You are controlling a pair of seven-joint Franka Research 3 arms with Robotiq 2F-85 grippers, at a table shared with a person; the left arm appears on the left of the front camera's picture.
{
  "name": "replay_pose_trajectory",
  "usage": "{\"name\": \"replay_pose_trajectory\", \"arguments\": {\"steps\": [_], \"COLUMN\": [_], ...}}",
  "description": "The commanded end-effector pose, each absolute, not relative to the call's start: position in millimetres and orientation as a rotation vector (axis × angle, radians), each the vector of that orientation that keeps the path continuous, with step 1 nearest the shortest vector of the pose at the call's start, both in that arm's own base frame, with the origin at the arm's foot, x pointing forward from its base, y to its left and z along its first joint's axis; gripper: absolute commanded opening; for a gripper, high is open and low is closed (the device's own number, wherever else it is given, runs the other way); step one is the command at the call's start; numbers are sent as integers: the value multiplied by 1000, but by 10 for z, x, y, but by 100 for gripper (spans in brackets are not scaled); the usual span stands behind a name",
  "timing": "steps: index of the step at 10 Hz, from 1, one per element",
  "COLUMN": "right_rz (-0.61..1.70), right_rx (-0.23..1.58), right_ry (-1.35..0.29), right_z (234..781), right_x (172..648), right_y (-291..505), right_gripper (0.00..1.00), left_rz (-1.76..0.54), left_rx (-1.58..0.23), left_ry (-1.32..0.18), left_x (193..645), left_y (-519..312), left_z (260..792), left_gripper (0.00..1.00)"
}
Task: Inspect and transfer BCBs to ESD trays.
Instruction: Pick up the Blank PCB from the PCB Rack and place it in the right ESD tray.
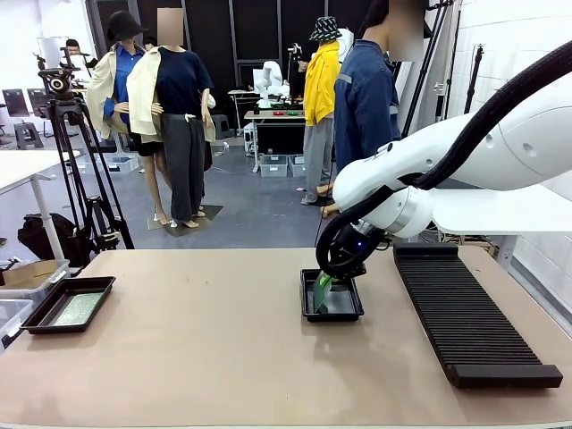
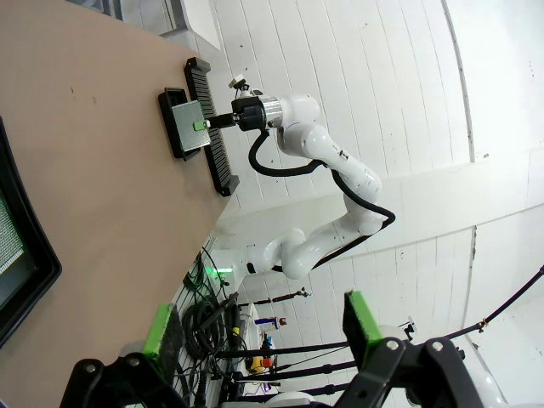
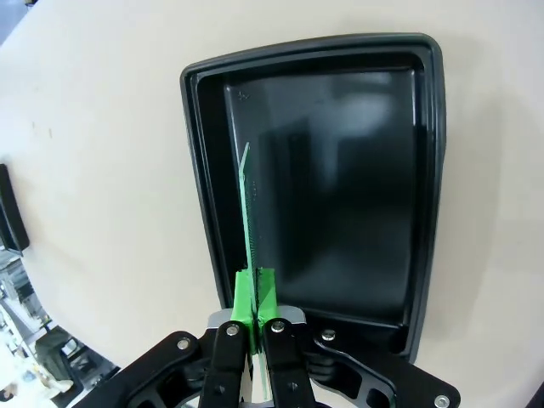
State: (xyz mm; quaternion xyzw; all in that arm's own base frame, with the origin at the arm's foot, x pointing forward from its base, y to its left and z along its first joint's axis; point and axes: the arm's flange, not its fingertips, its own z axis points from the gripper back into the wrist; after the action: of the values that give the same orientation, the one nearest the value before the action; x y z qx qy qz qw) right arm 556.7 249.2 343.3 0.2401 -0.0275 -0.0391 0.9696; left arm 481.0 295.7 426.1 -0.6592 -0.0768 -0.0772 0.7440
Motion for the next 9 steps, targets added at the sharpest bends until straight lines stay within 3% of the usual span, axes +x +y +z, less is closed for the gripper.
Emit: {"name": "replay_pose_trajectory", "arguments": {"steps": [1,2,9], "right_rz": [-68,-79,-79], "right_rx": [553,485,485], "right_ry": [-74,-56,-56], "right_z": [3444,3433,3433], "right_x": [5598,5567,5567], "right_y": [2449,2492,2492], "right_gripper": [0,0,0], "left_rz": [-165,-165,-165], "left_rx": [-1435,-1435,-1435], "left_ry": [-165,-165,-165], "left_x": [4803,4803,4803], "left_y": [2960,2960,2960], "left_z": [4281,4281,4281], "left_gripper": [100,100,100]}}
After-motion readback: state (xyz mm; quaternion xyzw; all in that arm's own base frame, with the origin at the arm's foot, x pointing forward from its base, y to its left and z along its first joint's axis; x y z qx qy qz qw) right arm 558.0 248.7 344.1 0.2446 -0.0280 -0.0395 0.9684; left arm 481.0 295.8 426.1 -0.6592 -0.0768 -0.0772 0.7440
